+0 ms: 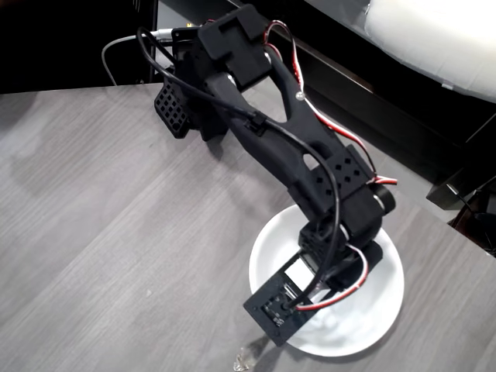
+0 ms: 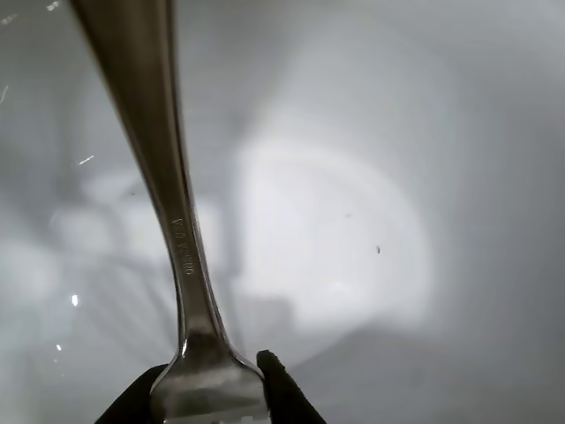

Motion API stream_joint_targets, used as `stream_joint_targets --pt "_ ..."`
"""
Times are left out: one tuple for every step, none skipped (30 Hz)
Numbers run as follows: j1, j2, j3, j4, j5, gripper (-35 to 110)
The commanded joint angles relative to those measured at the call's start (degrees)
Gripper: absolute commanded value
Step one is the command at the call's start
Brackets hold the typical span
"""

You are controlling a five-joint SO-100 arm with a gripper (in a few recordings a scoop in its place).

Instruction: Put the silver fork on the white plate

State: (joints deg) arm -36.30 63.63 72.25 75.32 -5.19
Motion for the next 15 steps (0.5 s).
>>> stream_joint_targets --pt "-0.26 1.23 -4.04 3.78 0.26 28" --pt "0.00 2.37 -4.22 4.83 0.26 30" --pt "0.44 3.78 -4.22 5.80 0.00 30" --pt "0.88 5.36 -4.22 6.77 -0.09 31" --pt "1.32 7.21 -4.22 7.65 -0.09 31" --pt "1.85 9.05 -4.22 8.53 -0.18 31" --pt "2.37 10.81 -4.22 9.32 -0.26 31" --pt "2.99 12.74 -4.22 10.11 -0.26 31" --pt "3.69 14.50 -4.22 10.99 -0.26 32" --pt "4.48 16.17 -4.22 12.04 -0.35 32" --pt "5.36 17.84 -4.22 13.01 -0.35 32" --pt "6.59 19.86 -3.87 13.71 -0.35 32" --pt "7.91 21.80 -3.69 14.77 0.00 32" --pt "9.58 23.73 -3.60 16.17 0.44 32" --pt "11.43 26.19 -3.16 17.31 1.23 29"
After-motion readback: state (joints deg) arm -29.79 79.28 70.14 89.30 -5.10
